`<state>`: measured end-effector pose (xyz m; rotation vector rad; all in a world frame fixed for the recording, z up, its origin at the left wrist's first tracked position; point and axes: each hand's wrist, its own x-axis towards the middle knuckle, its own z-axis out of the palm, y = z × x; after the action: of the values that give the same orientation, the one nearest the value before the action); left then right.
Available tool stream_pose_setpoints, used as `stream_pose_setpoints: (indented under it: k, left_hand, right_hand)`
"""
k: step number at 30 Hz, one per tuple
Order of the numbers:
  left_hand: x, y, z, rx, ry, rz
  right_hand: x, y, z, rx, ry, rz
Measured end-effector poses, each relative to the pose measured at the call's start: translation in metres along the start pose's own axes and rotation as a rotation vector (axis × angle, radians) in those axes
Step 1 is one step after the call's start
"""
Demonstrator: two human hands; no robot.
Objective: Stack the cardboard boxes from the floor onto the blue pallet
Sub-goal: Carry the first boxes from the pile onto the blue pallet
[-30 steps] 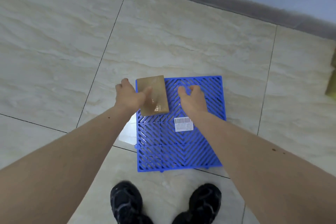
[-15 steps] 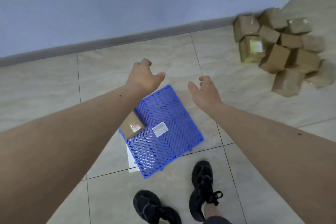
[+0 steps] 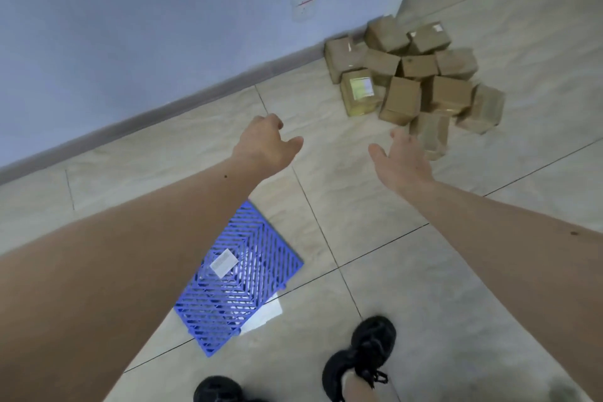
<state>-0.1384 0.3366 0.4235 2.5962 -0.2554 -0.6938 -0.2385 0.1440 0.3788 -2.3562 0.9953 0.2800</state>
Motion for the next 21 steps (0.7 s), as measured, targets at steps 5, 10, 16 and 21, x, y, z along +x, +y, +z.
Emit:
stream_pose_setpoints:
  k: [5, 10, 16, 21]
  left_hand:
    - [0.023, 0.088, 0.038, 0.032, -0.014, -0.005]
    - [0.055, 0.159, 0.056, 0.047, -0.025, 0.051]
    - [0.122, 0.218, 0.076, 0.084, -0.047, 0.089]
    - [0.184, 0.258, 0.108, 0.085, -0.096, 0.114]
  right_hand:
    - [0.044, 0.062, -0.066, -0.137, 0.025, -0.029]
    - [0.089, 0.106, -0.108, -0.148, 0.064, 0.048]
    - [0.158, 0.137, -0.142, -0.061, 0.111, 0.141]
    - [0.234, 0.156, -0.162, -0.052, 0.133, 0.136]
